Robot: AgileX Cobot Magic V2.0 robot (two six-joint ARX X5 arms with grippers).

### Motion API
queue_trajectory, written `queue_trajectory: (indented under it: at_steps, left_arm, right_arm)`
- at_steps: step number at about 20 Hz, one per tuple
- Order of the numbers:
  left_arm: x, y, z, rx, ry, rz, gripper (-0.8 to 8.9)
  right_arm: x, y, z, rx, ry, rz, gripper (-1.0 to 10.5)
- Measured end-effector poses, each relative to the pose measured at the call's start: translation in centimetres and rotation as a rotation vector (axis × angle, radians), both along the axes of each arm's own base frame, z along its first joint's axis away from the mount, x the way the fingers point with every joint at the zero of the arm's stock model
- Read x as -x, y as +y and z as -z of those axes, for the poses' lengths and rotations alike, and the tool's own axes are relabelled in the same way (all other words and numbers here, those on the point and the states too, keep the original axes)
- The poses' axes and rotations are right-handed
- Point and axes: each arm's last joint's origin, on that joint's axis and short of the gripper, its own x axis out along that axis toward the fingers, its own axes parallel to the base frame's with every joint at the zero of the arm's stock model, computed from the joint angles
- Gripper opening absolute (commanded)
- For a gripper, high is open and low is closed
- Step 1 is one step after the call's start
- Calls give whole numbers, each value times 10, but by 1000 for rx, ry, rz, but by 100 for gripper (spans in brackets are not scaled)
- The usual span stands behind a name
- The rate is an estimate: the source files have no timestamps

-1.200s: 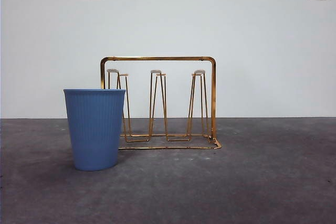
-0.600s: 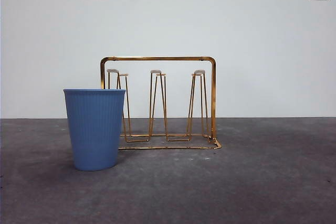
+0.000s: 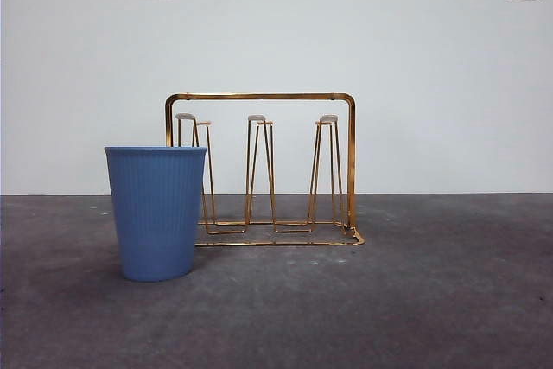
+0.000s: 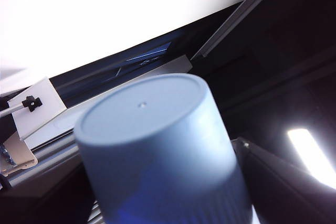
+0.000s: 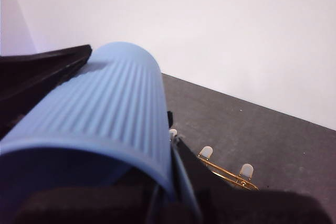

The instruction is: Pick up cup 1,put cup 1 in the cup rack,pick up cup 2,put cup 2 in the cup rack

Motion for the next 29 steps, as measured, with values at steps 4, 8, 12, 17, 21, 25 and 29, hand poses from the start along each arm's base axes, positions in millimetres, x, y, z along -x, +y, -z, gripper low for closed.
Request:
queue_trajectory:
  at_steps: [4,8,12,17,21,25,29]
  left_arm:
    - [0,-1,1,-12,-5,13,13]
    - [0,-1,2,-30,-19,11,-8]
    - [0,0,1,-54,-59,0,-7]
    - [-4,2,3,-97,-97,-21,-7]
    - [-10,2,12,-218,-96,-72,-6]
    - [-18,-9,16,-457,-107,-216,-6]
    - [-11,-33,-1,-800,-195,-463,-7]
  right_arm:
    - [1,-1,1,12,11,1,10]
    - [2,-2,3,41,21,28,143]
    - [4,-6,5,69,37,51,228]
    - [17,-21,8,142,89,84,227]
    - [40,-50,17,287,186,169,226]
    - [68,-80,23,363,274,239,225]
    - [87,-100,21,333,281,274,222]
